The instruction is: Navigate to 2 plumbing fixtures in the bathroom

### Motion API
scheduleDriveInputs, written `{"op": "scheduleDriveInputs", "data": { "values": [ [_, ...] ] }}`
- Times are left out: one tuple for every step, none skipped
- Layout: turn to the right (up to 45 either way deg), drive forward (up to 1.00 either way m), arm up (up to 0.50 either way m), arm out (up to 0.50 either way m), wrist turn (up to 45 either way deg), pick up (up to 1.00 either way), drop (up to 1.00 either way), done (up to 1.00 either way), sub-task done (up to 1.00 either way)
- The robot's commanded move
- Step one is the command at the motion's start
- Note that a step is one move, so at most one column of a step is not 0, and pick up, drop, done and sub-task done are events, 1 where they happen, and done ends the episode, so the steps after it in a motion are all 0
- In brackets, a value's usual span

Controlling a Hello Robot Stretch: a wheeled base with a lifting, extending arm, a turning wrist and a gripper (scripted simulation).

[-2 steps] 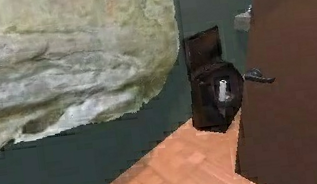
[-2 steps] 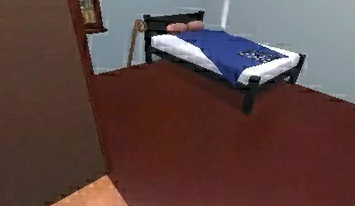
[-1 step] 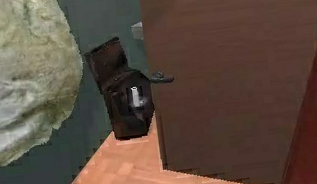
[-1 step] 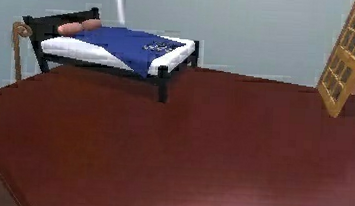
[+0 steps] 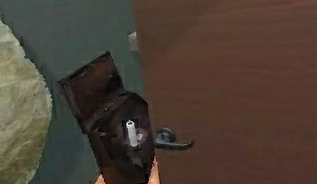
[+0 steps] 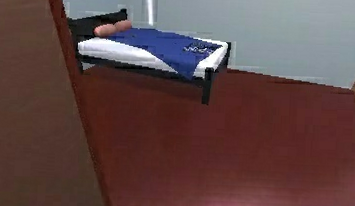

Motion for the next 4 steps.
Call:
{"op": "scheduleDriveInputs", "data": {
  "values": [
    [-9.0, 0.00, 0.00, 0.00, 0.0, 0.00, 0.00, 0.00, 0.00],
    [0.0, 0.00, 0.00, 0.00, 0.0, 0.00, 0.00, 0.00, 1.00],
    [-45.0, 0.00, 0.00, 0.00, 0.0, 0.00, 0.00, 0.00, 0.00],
    [-45.0, 0.00, 0.00, 0.00, 0.0, 0.00, 0.00, 0.00, 0.00]
  ]
}}
